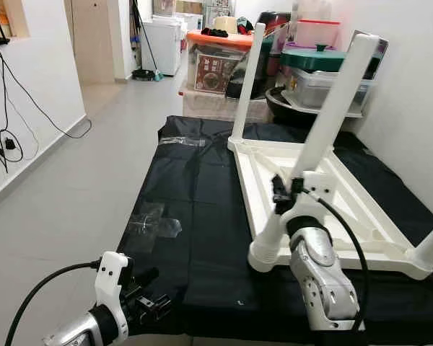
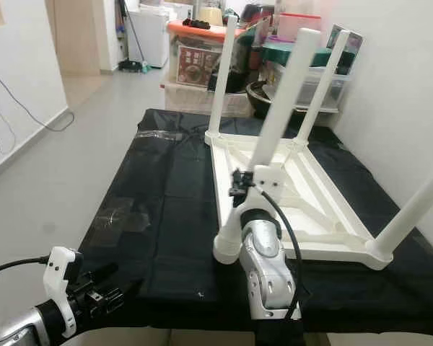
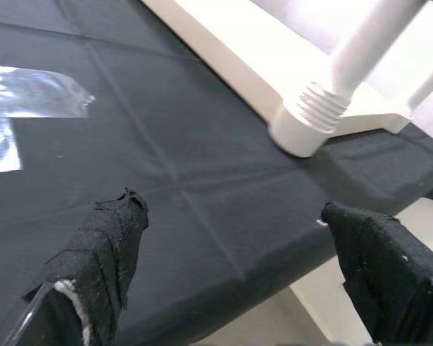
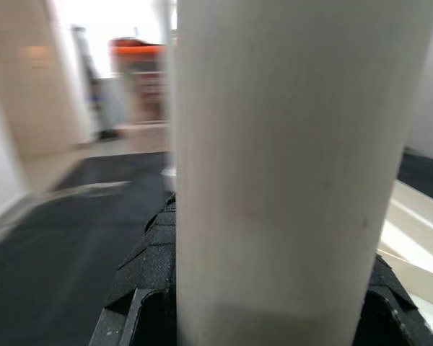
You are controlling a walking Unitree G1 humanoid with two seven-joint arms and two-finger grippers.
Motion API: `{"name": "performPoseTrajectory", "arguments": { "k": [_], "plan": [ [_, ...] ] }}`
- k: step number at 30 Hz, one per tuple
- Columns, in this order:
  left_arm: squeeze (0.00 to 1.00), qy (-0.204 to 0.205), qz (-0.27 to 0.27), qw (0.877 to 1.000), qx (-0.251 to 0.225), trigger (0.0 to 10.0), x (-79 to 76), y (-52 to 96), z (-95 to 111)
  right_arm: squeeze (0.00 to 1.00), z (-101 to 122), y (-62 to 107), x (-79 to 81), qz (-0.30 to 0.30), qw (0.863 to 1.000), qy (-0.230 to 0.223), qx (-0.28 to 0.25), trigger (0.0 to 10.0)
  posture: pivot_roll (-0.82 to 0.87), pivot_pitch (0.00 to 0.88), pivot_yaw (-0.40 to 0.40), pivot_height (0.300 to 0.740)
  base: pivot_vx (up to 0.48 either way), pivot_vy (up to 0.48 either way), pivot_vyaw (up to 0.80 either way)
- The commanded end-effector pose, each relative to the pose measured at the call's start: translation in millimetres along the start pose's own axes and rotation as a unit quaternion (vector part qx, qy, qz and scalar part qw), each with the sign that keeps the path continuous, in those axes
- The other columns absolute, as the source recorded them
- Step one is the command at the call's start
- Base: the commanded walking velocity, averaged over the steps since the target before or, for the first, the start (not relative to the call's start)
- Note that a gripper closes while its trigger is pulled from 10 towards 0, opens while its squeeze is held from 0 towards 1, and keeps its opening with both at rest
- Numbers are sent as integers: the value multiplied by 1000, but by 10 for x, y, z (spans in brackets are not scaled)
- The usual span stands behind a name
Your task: Building children table
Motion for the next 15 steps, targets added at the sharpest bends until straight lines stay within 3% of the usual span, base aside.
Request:
{"name": "performPoseTrajectory", "arguments": {
  "k": [1,9,13,15],
  "plan": [
    [0,-5,12,1000,-5,10000,35,-14,17,0,-420,24,-377,-95,990,53,94,0,99,0,-83,740,0,0,0],
    [0,-13,28,1000,-7,10000,91,-21,33,0,-413,35,-361,-101,989,60,93,0,99,0,-85,740,0,0,0],
    [0,-19,42,999,-11,10000,126,-38,41,0,-522,2,-507,-136,982,67,111,0,101,0,-86,740,0,0,0],
    [0,-19,42,999,-11,10000,126,-38,41,0,-522,2,-507,-136,982,67,111,0,101,0,-86,740,0,0,0]
  ]
}}
Point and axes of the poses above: a point about 5 cm out from each wrist's last joint towards the gripper, its own y axis pointing back from the gripper into the wrist, its own z axis along the axis of the wrist's last joint, x = y × z, the point moved 2 cm from there along -y, pointing out of the wrist towards the gripper, and after that the axes turned 12 degrees about y, right-handed, at the moved point
